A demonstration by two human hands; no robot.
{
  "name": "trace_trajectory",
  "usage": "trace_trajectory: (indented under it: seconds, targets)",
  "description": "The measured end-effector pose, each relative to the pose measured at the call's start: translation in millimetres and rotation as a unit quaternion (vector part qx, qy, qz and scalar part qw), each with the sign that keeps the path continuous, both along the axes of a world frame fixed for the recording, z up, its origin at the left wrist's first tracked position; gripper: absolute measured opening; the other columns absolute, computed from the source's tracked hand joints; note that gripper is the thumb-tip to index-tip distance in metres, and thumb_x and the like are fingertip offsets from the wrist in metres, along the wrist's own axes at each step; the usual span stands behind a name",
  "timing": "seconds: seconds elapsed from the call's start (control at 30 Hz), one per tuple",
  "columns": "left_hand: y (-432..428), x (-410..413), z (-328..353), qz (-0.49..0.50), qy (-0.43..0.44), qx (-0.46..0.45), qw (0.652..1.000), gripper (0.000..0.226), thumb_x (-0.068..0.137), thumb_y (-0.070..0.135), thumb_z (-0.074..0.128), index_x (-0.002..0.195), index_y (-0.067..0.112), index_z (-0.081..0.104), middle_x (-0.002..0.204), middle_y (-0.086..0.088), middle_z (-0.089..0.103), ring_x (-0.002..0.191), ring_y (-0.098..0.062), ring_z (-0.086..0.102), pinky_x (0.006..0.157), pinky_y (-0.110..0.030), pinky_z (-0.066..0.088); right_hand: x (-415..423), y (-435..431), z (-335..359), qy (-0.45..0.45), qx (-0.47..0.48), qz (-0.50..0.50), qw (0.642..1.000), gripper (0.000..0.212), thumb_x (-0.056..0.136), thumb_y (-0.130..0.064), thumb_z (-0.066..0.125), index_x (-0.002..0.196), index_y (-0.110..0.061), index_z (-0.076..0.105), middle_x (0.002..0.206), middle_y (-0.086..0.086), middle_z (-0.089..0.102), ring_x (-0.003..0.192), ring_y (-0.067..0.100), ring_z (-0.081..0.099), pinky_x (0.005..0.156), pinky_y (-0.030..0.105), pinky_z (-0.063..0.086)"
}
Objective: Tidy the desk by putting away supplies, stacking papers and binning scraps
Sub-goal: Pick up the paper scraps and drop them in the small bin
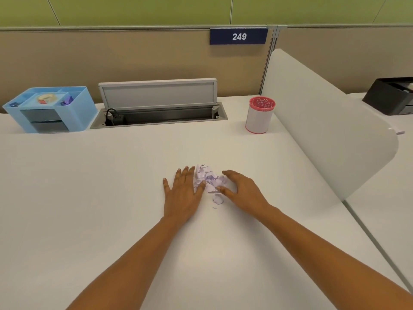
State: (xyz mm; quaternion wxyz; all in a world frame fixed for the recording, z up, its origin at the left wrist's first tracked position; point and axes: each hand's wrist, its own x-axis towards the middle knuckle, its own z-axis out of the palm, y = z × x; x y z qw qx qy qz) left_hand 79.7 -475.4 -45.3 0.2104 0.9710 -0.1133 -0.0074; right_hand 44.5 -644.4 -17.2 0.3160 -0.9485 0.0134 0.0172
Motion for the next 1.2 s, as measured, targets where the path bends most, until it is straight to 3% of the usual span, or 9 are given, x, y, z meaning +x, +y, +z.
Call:
trace_trajectory:
  seconds: [0.2, 0.3, 0.4, 0.47, 0.6, 0.7, 0.8, 1.0, 1.2]
  targets:
    - [8.2, 2.7, 0.3, 0.072, -0.029, -0.121, 0.99, 0.046, 0.099, 0.032, 0.032, 0.143, 0.018, 0.032, 0.153, 0.0, 0.027, 0.143, -0.013, 0.015, 0.117, -0.038, 0.002, -9.4, 13.5, -4.1, 0.021, -0.102, 0.071, 0.992, 0.054, 0.096, -0.034, 0.045, 0.146, -0.022, 0.027, 0.155, 0.002, 0.019, 0.141, 0.018, 0.019, 0.111, 0.024, 0.017]
    - [7.4, 3.3, -1.0, 0.073, -0.033, -0.088, 0.993, 0.046, 0.1, 0.032, 0.032, 0.143, 0.016, 0.032, 0.153, -0.001, 0.027, 0.143, -0.015, 0.016, 0.116, -0.04, 0.003, -5.0, 14.2, -8.6, -0.03, -0.125, 0.064, 0.99, 0.037, 0.1, -0.022, 0.039, 0.135, -0.012, 0.049, 0.14, 0.011, 0.045, 0.129, 0.026, 0.037, 0.101, 0.028, 0.031]
    - [7.8, 2.9, -2.4, 0.074, -0.03, -0.065, 0.995, 0.047, 0.1, 0.034, 0.029, 0.144, 0.016, 0.03, 0.153, -0.001, 0.025, 0.143, -0.015, 0.015, 0.117, -0.04, 0.003, -3.7, 13.7, -13.4, -0.079, -0.121, 0.058, 0.988, 0.032, 0.1, -0.019, 0.039, 0.11, -0.005, 0.065, 0.095, 0.009, 0.06, 0.096, 0.027, 0.047, 0.075, 0.028, 0.036]
    - [8.1, 2.5, -2.8, 0.075, -0.028, -0.064, 0.995, 0.047, 0.1, 0.034, 0.029, 0.144, 0.016, 0.03, 0.153, -0.001, 0.025, 0.143, -0.015, 0.016, 0.117, -0.039, 0.003, -2.4, 11.7, -12.6, -0.083, -0.108, 0.049, 0.989, 0.031, 0.099, -0.018, 0.041, 0.107, -0.004, 0.067, 0.098, 0.011, 0.065, 0.097, 0.027, 0.049, 0.078, 0.028, 0.036]
    - [8.3, 7.2, -1.2, 0.085, -0.023, -0.082, 0.993, 0.045, 0.1, 0.032, 0.031, 0.142, 0.016, 0.033, 0.152, -0.001, 0.028, 0.142, -0.015, 0.018, 0.116, -0.036, 0.004, 1.6, 7.2, -4.1, -0.088, -0.007, -0.014, 0.996, 0.019, 0.09, -0.008, 0.056, 0.102, -0.002, 0.071, 0.105, 0.012, 0.07, 0.099, 0.025, 0.061, 0.086, 0.022, 0.042]
    - [13.9, 17.9, 1.4, 0.096, -0.029, -0.086, 0.991, 0.044, 0.1, 0.03, 0.033, 0.14, 0.014, 0.037, 0.151, -0.003, 0.03, 0.142, -0.017, 0.021, 0.116, -0.035, 0.01, 5.0, -0.7, 8.3, -0.074, 0.111, -0.093, 0.987, 0.014, 0.084, -0.002, 0.064, 0.094, 0.0, 0.073, 0.09, 0.013, 0.071, 0.069, 0.005, 0.061, 0.066, 0.003, 0.04]
    - [19.8, 33.1, 3.8, 0.092, -0.034, -0.069, 0.993, 0.044, 0.099, 0.03, 0.034, 0.14, 0.012, 0.039, 0.151, -0.005, 0.029, 0.142, -0.019, 0.021, 0.116, -0.038, 0.011, 13.1, -13.7, 18.4, -0.03, 0.213, -0.142, 0.966, 0.012, 0.081, -0.006, 0.069, 0.092, -0.002, 0.073, 0.074, 0.007, 0.065, 0.056, 0.002, 0.052, 0.05, 0.002, 0.037]
    - [20.4, 58.7, 3.1, 0.091, -0.021, -0.027, 0.995, 0.047, 0.099, 0.034, 0.032, 0.142, 0.014, 0.035, 0.153, -0.003, 0.025, 0.143, -0.018, 0.015, 0.116, -0.042, 0.006, 45.5, -36.2, 39.2, -0.024, 0.387, -0.187, 0.903, 0.025, 0.076, -0.003, 0.073, 0.099, 0.007, 0.069, 0.084, 0.01, 0.068, 0.071, 0.015, 0.064, 0.083, 0.021, 0.053]
    - [12.9, 69.7, -0.6, 0.073, -0.015, 0.057, 0.996, 0.052, 0.099, 0.042, 0.025, 0.145, 0.019, 0.026, 0.155, -0.001, 0.018, 0.145, -0.018, 0.009, 0.115, -0.048, 0.005, 110.1, -84.8, 85.1, -0.143, 0.3, -0.26, 0.907, 0.026, 0.076, -0.01, 0.075, 0.1, -0.001, 0.071, 0.099, 0.014, 0.069, 0.092, 0.02, 0.064, 0.094, 0.03, 0.049]
